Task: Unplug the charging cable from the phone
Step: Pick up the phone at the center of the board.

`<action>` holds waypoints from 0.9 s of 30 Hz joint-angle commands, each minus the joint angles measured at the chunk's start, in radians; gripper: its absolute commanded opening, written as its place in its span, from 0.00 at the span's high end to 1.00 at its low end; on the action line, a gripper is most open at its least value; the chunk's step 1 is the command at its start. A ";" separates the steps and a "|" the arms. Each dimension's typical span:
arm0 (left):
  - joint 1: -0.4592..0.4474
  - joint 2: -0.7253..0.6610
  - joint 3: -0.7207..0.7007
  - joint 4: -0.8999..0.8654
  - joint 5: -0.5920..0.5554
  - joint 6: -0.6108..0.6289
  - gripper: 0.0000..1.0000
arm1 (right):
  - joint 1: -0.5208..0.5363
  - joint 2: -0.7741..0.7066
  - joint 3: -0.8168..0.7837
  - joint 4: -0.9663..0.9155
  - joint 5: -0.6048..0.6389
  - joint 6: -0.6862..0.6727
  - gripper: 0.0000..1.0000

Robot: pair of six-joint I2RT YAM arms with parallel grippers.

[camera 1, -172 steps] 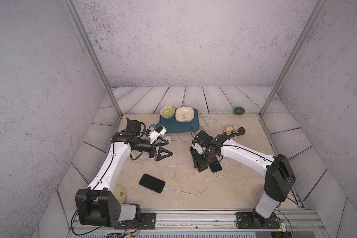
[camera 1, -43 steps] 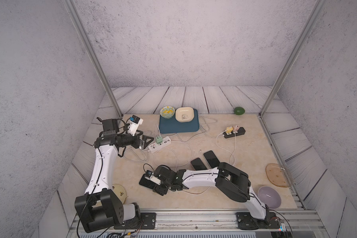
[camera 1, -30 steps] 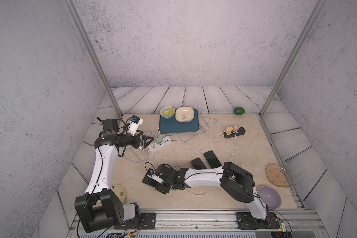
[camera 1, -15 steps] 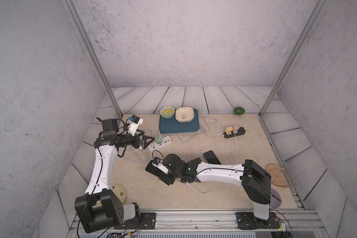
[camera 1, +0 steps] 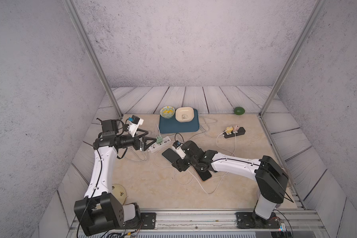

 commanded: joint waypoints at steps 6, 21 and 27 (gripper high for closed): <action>0.001 0.014 -0.006 0.058 0.111 -0.136 0.02 | -0.103 -0.151 -0.161 0.377 -0.192 0.302 0.80; -0.074 0.091 -0.014 0.190 0.230 -0.356 0.02 | -0.149 -0.281 -0.418 1.008 -0.319 0.541 0.83; -0.132 0.074 -0.002 0.165 0.246 -0.317 0.02 | -0.149 -0.268 -0.460 1.217 -0.383 0.570 0.83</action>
